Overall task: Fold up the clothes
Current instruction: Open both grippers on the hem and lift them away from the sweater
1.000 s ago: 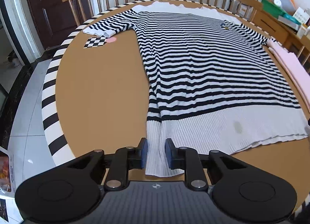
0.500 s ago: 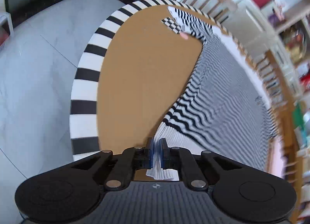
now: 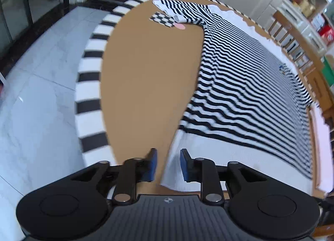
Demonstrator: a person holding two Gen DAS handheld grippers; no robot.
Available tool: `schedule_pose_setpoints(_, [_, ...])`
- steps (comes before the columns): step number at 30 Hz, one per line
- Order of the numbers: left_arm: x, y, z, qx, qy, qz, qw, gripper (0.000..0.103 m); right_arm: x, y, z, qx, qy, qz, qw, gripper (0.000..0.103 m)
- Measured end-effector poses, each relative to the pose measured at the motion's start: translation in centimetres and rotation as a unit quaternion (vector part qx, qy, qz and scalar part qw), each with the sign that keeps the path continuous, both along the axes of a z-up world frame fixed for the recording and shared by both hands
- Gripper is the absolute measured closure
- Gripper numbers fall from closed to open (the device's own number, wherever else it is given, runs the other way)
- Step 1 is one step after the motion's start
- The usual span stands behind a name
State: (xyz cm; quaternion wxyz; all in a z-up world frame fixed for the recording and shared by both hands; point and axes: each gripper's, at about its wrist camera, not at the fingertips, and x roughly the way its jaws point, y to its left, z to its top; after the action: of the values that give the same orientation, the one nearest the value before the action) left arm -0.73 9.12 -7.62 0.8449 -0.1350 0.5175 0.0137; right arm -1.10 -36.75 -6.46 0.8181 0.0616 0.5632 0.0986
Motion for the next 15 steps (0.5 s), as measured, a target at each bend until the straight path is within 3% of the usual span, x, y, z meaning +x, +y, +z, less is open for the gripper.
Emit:
schedule_pose_setpoints(1, [-0.2, -0.1, 0.5, 0.019, -0.008, -0.016, 0.9997, 0.075, -0.2, 0.3, 0.6, -0.008, -0.013, 0.014, 1.0, 0.091])
schedule_pose_setpoints(2, [-0.3, -0.3, 1.0, 0.036, -0.017, -0.034, 0.9987, 0.067, -0.5, 0.8, 1.1, -0.013, -0.026, 0.03, 0.999, 0.089])
schedule_pose_setpoints(4, [-0.3, -1.3, 1.9, 0.05, -0.04, -0.063, 0.996, 0.062, -0.5, 1.8, 1.7, -0.008, -0.042, 0.058, 0.997, 0.07])
schedule_pose_setpoints(7, [0.1, -3.8, 3.0, 0.038, -0.069, -0.121, 0.9895, 0.059, -0.1, 3.5, 1.4, -0.006, -0.044, 0.09, 0.995, 0.072])
schedule_pose_setpoints(11, [0.2, -7.1, 1.7, 0.035, -0.08, -0.19, 0.9778, 0.055, 0.7, 4.8, 1.0, -0.019, -0.071, 0.087, 0.993, 0.071])
schedule_pose_setpoints(15, [0.5, -7.5, -0.2, 0.032, -0.058, -0.193, 0.9789, 0.055, 2.1, 5.4, 0.1, 0.021, -0.067, 0.083, 0.994, 0.071])
